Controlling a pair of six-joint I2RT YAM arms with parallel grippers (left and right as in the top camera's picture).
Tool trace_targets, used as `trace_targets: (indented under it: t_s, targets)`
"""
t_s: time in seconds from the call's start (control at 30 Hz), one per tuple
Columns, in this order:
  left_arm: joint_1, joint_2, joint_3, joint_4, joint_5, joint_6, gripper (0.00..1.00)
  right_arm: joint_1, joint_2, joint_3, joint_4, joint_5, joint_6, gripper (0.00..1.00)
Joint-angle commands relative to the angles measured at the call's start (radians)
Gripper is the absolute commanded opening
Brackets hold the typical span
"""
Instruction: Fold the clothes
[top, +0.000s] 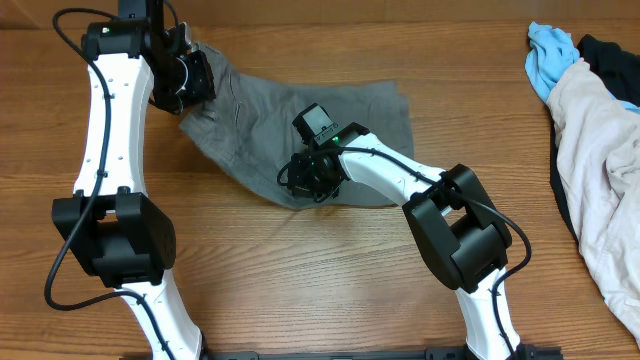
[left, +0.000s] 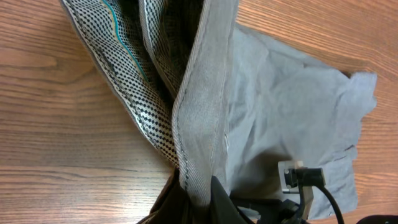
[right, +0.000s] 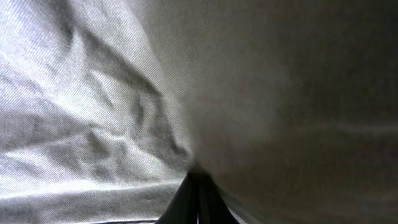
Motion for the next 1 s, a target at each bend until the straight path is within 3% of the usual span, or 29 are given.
trace_targets:
  t_s: [0.0, 0.37, 0.97]
  targets:
    - [-0.006, -0.038, 0.027, -0.003, 0.028, 0.048, 0.08, -0.021, -0.003, 0.024, -0.005, -0.002, -0.011, 0.04]
    - [-0.008, -0.04, 0.028, -0.028, 0.062, 0.048, 0.08, -0.139, -0.093, 0.103, 0.053, -0.019, -0.065, 0.04]
    - [-0.008, -0.048, 0.028, -0.039, 0.116, 0.04, 0.08, -0.028, 0.115, 0.099, 0.195, 0.103, -0.07, 0.04]
